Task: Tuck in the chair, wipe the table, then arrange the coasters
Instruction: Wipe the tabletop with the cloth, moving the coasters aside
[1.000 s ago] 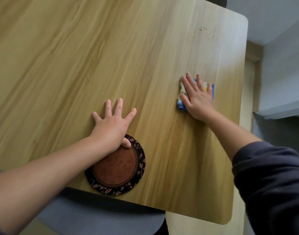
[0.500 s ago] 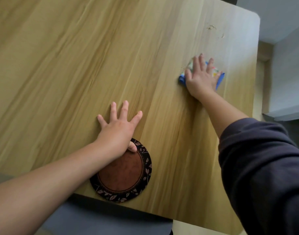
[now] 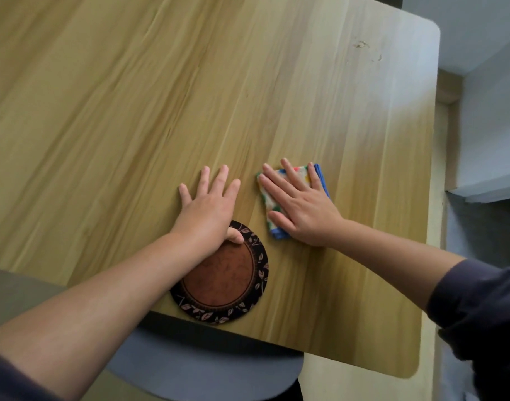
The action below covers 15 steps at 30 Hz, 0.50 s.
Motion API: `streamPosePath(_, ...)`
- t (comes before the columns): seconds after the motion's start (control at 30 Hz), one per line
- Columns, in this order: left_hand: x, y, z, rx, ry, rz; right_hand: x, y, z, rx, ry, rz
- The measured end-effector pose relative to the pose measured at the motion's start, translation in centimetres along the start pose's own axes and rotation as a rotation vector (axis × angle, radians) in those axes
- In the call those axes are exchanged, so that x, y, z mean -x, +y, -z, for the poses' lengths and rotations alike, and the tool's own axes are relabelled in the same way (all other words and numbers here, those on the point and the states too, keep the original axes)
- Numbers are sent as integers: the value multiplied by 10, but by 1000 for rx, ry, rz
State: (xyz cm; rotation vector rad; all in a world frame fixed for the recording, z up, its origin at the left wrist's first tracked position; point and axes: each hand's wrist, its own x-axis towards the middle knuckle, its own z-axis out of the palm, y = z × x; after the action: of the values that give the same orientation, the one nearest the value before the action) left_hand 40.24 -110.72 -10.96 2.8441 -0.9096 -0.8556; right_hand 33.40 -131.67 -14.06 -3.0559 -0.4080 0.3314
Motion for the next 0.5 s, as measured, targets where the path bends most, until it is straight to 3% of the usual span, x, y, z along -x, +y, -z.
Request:
streamPosePath(0.27,-1,2,1,27,2,14,-65,38,20,61,-56,254)
streamPosePath(0.37,-1,2,3,49,-7,23,-114,53,29,35,-29,173)
streamPosePath(0.5,-2,3,4,91,-12,37,-171,74,39,-76,61,-104)
